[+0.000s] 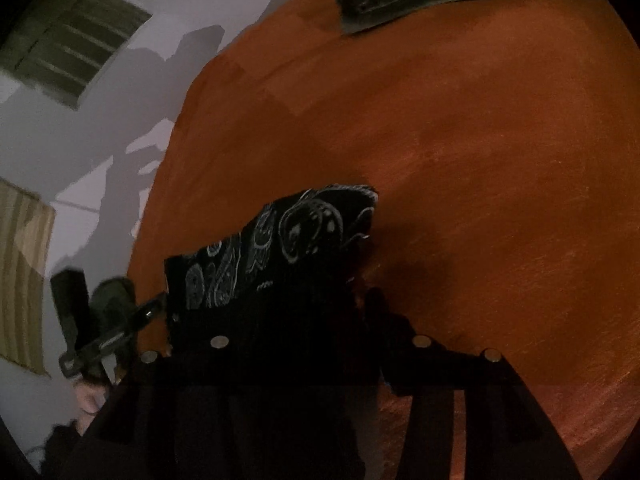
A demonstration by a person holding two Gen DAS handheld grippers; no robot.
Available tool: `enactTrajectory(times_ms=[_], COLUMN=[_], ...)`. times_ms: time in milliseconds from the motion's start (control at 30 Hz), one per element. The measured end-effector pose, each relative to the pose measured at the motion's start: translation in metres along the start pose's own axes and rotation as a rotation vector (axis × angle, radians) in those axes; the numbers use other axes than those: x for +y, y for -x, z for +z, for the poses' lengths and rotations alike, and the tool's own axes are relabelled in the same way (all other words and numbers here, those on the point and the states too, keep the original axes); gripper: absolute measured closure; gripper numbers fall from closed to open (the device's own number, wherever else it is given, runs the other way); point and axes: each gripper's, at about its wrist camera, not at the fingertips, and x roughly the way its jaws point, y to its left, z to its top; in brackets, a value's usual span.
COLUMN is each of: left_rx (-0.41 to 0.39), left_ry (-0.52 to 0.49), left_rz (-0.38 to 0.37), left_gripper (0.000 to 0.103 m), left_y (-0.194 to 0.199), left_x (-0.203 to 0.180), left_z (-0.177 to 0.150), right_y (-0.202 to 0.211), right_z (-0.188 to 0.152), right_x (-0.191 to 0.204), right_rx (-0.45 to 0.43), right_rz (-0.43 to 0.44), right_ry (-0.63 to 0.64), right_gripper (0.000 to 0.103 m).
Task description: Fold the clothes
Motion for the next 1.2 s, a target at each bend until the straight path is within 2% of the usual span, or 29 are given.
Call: enactTrajectory(times_ms=[33,267,333,367,400,433,533,600,667,733,767,800,867,933,1033,1100,1167,1200], left_rx=[0.004,-0.16,-0.168,-0.148,-0.121,-0.092,-0.011,-0.006,-0.014,-0.063,-0.086,-0.104,-0.117,-0.094,-0.024,0.026,0.076,0.101], left_ry=[0.008,0.161,0.178,0.176,0.169,0.157,0.113,0.107,0.119,0.177,0.204,0.226,0.231,0.173,0.09,0.037,-0.016,-0.043], left_rz=[0.007,-0.173,-0.172,-0.157,-0.129,-0.098,-0.006,0.021,0.021,0.001,-0.021,-0.049,-0.12,-0.212,-0.229,-0.226,-0.223,-0.221], left_gripper=[0.099,0.101,0.101,0.101,0.101,0.1,0.097,0.097,0.095,0.093,0.092,0.09,0.088,0.087,0.086,0.086,0.086,0.087], left_y=[-0.002,0.059,0.064,0.057,0.046,0.035,0.003,0.002,0.015,0.044,0.06,0.076,0.106,0.126,0.116,0.106,0.095,0.09], left_x=[0.001,0.04,0.051,0.052,0.051,0.049,0.041,0.037,0.038,0.047,0.05,0.051,0.042,0.018,-0.004,-0.016,-0.029,-0.035], left_z=[0.0,-0.009,-0.007,-0.006,-0.004,-0.004,-0.003,-0.005,-0.005,-0.012,-0.019,-0.028,-0.055,-0.091,-0.139,-0.17,-0.201,-0.217], right_y=[0.002,0.033,0.031,0.03,0.021,0.011,-0.021,-0.031,-0.01,0.024,0.039,0.052,0.071,0.088,0.091,0.077,0.043,0.031], right_z=[0.0,-0.001,0.001,0.002,0.003,0.005,0.01,0.011,0.008,-0.005,-0.015,-0.026,-0.057,-0.093,-0.141,-0.16,-0.168,-0.171], right_x=[0.003,0.019,0.023,0.026,0.026,0.026,0.026,0.026,0.034,0.044,0.047,0.049,0.054,0.057,0.069,0.069,0.051,0.038], right_rx=[-0.007,-0.085,-0.092,-0.096,-0.082,-0.064,-0.009,0.013,-0.022,-0.082,-0.089,-0.092,-0.053,-0.027,-0.029,-0.026,0.047,0.085], right_rz=[-0.002,0.049,0.063,0.069,0.047,0.019,-0.065,-0.105,-0.098,-0.097,-0.107,-0.118,-0.084,0.007,0.058,-0.002,-0.082,-0.096], right_ry=[0.012,0.126,0.141,0.149,0.143,0.133,0.105,0.086,0.096,0.13,0.139,0.147,0.146,0.158,0.267,0.312,0.273,0.227], right_gripper=[0.057,0.06,0.068,0.078,0.085,0.087,0.087,0.086,0.085,0.078,0.067,0.063,0.063,0.063,0.064,0.071,0.073,0.073])
